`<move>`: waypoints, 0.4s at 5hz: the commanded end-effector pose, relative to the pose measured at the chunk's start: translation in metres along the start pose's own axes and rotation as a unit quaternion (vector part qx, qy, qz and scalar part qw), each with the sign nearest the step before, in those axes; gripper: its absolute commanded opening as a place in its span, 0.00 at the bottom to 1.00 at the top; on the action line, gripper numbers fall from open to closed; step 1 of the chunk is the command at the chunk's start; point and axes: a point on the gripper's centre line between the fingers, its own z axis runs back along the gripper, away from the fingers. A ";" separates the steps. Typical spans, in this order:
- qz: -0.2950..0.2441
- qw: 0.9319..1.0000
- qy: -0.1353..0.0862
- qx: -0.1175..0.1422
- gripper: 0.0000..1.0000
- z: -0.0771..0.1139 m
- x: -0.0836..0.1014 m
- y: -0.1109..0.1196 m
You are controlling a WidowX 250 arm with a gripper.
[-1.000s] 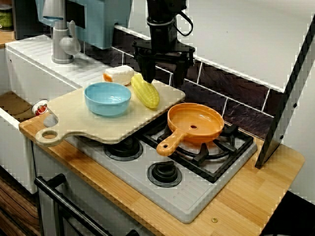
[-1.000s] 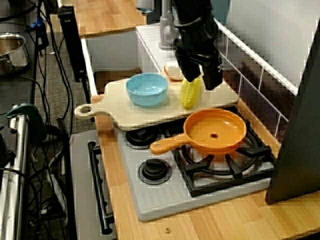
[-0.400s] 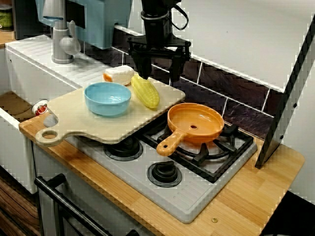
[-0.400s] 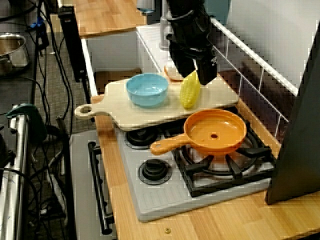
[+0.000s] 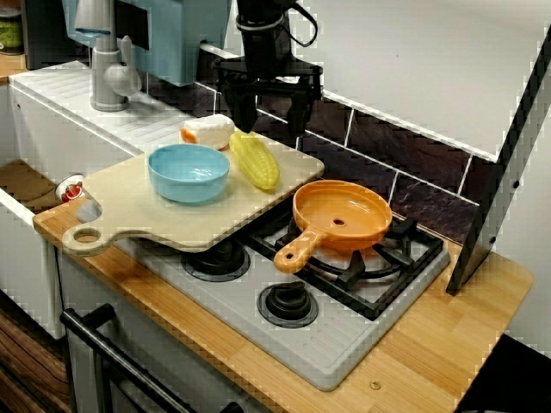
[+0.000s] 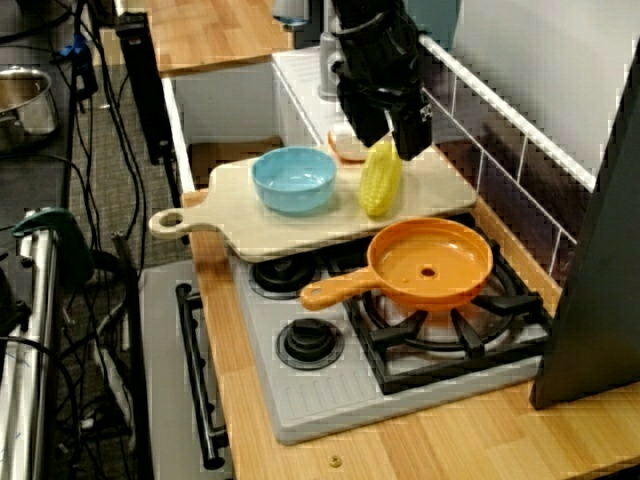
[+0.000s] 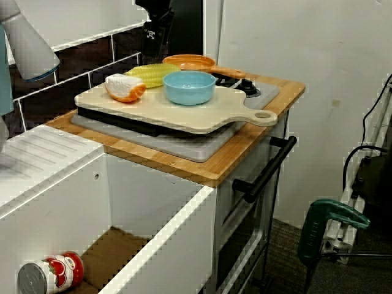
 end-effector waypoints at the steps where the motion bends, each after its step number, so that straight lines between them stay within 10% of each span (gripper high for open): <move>1: 0.008 1.000 -0.025 -0.004 1.00 0.013 0.008 0.004; 2: 0.021 1.000 -0.019 0.003 1.00 0.012 0.007 0.004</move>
